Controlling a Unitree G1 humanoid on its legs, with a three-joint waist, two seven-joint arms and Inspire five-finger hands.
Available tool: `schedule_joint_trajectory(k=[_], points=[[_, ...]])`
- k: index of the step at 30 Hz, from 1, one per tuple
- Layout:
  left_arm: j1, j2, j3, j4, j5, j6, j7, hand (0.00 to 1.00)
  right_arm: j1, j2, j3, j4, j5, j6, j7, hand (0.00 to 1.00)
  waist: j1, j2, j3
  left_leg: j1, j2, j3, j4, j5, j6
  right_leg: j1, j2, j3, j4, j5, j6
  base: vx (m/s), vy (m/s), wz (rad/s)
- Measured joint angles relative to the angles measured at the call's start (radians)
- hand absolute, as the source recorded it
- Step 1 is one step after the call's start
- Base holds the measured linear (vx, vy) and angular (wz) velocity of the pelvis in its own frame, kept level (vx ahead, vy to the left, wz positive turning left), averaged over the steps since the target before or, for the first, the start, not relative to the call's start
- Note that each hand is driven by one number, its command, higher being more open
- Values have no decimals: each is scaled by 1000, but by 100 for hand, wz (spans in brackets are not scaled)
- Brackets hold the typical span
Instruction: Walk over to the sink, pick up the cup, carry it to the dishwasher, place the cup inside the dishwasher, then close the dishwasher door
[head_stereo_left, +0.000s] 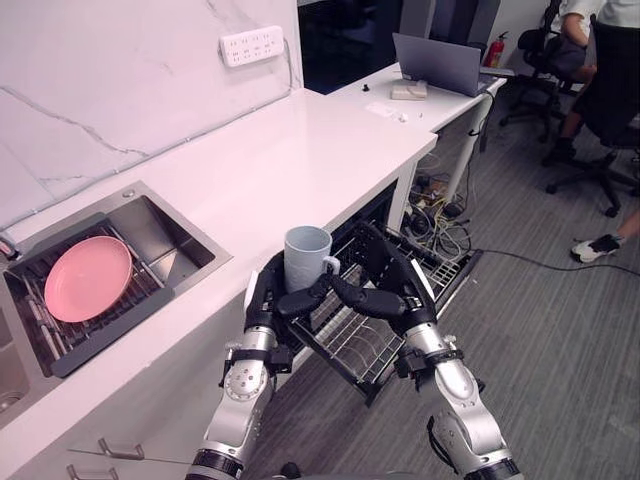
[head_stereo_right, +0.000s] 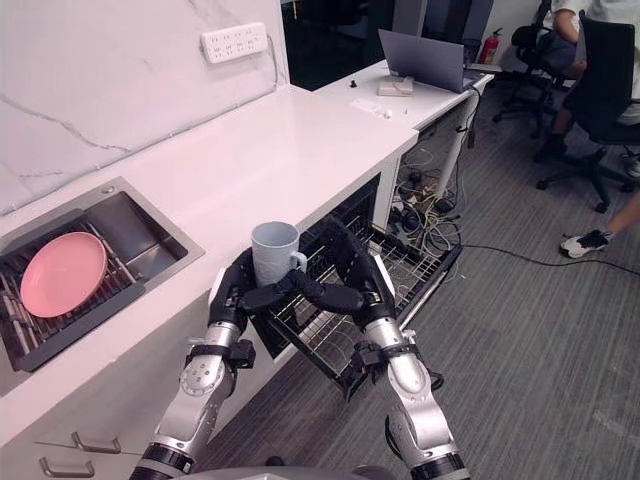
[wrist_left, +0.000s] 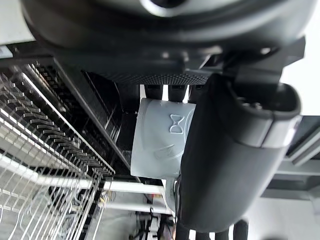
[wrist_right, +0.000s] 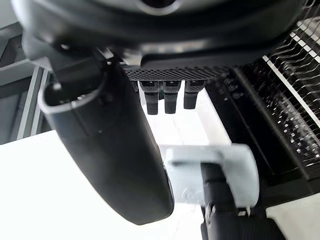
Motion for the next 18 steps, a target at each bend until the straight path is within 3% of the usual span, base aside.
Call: schedule_joint_trajectory(k=[14, 15, 18], points=[[0, 4, -123, -86, -79, 0, -56, 30, -117, 8, 22, 83, -14, -1, -61, 90, 3, 8, -20, -20, -19, -36, -24, 31, 19, -7, -10, -34, -13, 14, 11, -21, 13, 8], [0, 11, -129, -86, -88, 0, -55, 30, -117, 6, 22, 85, -14, -1, -62, 30, 4, 8, -21, -23, -19, -39, -24, 33, 18, -7, -10, -37, -16, 16, 10, -11, -1, 9], [0, 34, -139, -85, -114, 0, -55, 30, -117, 3, 26, 92, -34, -1, -65, 30, 7, 8, -22, -31, -13, -43, -24, 38, 15, -7, -7, -40, -26, 24, 5, -10, -4, 3]])
